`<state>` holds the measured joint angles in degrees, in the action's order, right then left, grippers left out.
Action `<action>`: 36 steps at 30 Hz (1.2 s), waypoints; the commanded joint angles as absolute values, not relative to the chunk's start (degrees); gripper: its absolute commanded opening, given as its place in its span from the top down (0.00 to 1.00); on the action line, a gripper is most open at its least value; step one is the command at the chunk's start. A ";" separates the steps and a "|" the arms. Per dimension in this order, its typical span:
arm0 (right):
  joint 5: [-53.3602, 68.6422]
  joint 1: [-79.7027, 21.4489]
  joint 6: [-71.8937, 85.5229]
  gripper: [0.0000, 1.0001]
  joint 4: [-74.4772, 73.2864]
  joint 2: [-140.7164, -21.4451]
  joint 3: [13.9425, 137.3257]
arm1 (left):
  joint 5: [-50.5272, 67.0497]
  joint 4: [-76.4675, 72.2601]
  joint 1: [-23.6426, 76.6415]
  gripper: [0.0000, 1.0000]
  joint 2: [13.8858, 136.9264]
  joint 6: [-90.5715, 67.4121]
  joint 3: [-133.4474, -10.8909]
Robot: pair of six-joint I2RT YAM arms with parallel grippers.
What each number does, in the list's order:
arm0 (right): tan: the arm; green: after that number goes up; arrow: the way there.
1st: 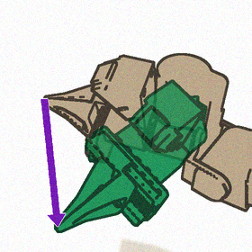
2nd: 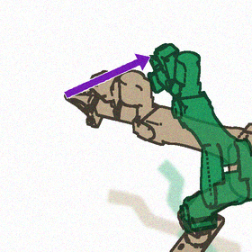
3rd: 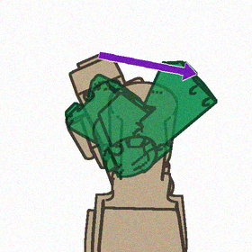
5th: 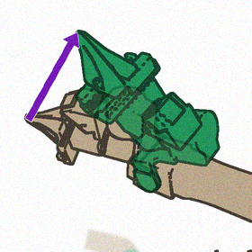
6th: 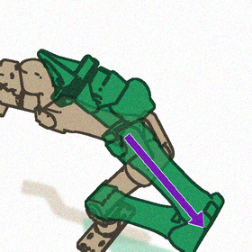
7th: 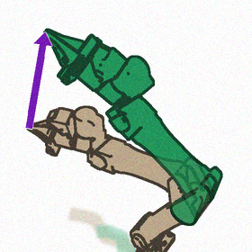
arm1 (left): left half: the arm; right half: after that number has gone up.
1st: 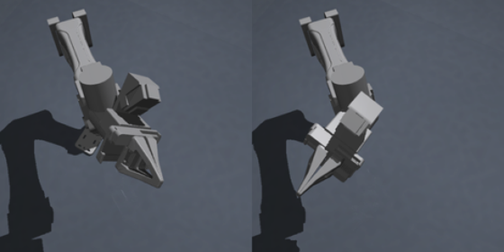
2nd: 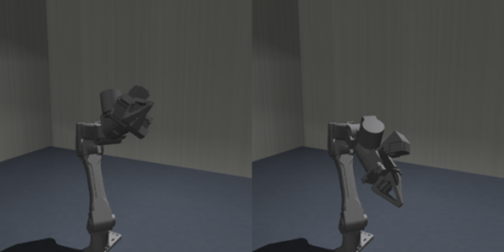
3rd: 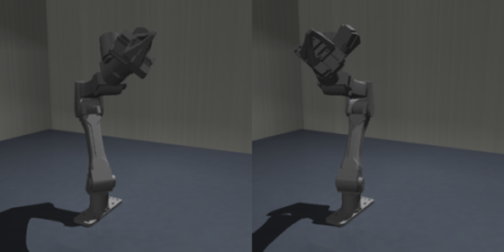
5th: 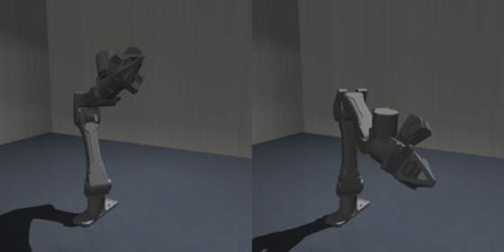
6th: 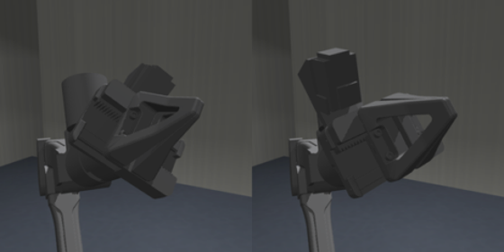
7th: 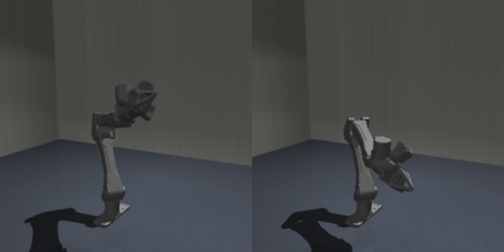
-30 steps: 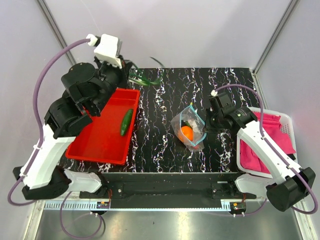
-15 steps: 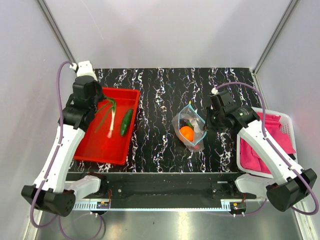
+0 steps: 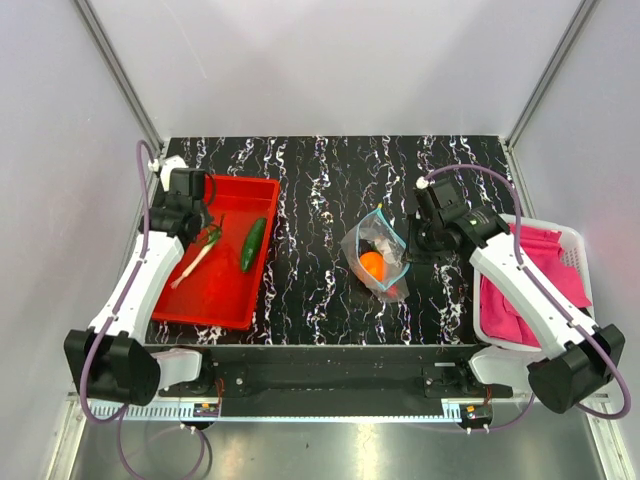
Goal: Open the zip-top bag and remove the fake food
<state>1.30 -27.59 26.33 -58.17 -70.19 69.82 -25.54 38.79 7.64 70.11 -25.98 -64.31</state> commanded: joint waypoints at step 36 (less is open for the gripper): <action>15.65 -27.25 24.87 1.00 -46.49 -66.72 71.46 | -12.98 11.78 59.85 0.58 77.61 -35.86 -71.10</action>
<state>14.44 -27.55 24.40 -47.22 -67.94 68.62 -2.61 10.24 59.68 78.26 -33.71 -67.88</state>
